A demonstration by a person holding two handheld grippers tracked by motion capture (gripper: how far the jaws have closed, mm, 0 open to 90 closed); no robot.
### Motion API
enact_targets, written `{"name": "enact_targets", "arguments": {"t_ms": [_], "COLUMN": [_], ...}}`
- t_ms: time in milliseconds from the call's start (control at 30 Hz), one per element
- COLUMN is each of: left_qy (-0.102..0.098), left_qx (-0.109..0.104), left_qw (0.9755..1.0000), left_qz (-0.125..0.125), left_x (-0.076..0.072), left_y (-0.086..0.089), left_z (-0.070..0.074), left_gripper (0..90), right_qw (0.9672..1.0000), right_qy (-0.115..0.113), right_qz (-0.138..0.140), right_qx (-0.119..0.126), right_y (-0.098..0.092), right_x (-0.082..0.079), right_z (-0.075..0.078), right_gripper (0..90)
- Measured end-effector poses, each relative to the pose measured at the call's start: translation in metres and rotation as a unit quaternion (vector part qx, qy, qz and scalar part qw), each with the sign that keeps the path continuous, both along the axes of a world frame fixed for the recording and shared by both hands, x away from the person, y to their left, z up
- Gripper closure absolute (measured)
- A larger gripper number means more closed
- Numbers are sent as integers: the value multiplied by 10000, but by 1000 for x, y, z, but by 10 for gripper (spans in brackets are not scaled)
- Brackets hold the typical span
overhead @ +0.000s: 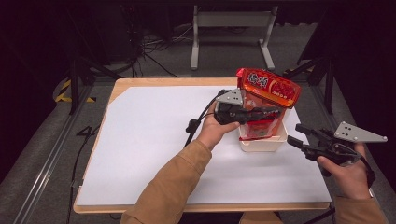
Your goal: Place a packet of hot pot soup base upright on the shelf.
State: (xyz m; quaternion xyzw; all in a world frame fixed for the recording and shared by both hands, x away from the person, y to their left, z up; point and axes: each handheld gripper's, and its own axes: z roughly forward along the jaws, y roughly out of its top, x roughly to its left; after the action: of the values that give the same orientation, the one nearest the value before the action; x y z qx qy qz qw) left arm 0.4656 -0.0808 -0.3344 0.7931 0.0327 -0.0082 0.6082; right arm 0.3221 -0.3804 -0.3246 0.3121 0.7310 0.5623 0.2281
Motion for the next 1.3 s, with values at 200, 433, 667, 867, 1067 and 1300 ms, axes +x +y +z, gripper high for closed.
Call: {"name": "enact_targets", "arguments": {"t_ms": [200, 433, 667, 867, 1067, 1300], "left_qy": [39, 62, 106, 111, 148, 214], "left_qx": [3, 11, 94, 148, 189, 187], "left_qw": [10000, 10000, 9999, 9998, 9997, 9996], "left_qz": [-5, -1, -39, -55, -78, -52], "left_x": [2, 3, 4, 4, 2, 3], "left_y": [-8, -13, -22, -24, -28, -28], "left_z": [-4, -8, -15, -18, -21, -25], "left_gripper": [899, 898, 898, 896, 894, 869], "right_qw": [10000, 10000, 10000, 10000, 10000, 10000], "right_qy": [8, 13, -11, 16, 20, 29], "right_qz": [25, 26, 31, 46, 62, 63], "right_qx": [2, 31, 40, 41, 21, 29], "right_y": [1, 1, 0, 1, 2, 2], "right_x": [0, 0, -2, -1, 0, 0], "right_z": [0, 0, 1, 0, 0, 0], "right_gripper": [416, 416, 416, 416, 416, 416]}}
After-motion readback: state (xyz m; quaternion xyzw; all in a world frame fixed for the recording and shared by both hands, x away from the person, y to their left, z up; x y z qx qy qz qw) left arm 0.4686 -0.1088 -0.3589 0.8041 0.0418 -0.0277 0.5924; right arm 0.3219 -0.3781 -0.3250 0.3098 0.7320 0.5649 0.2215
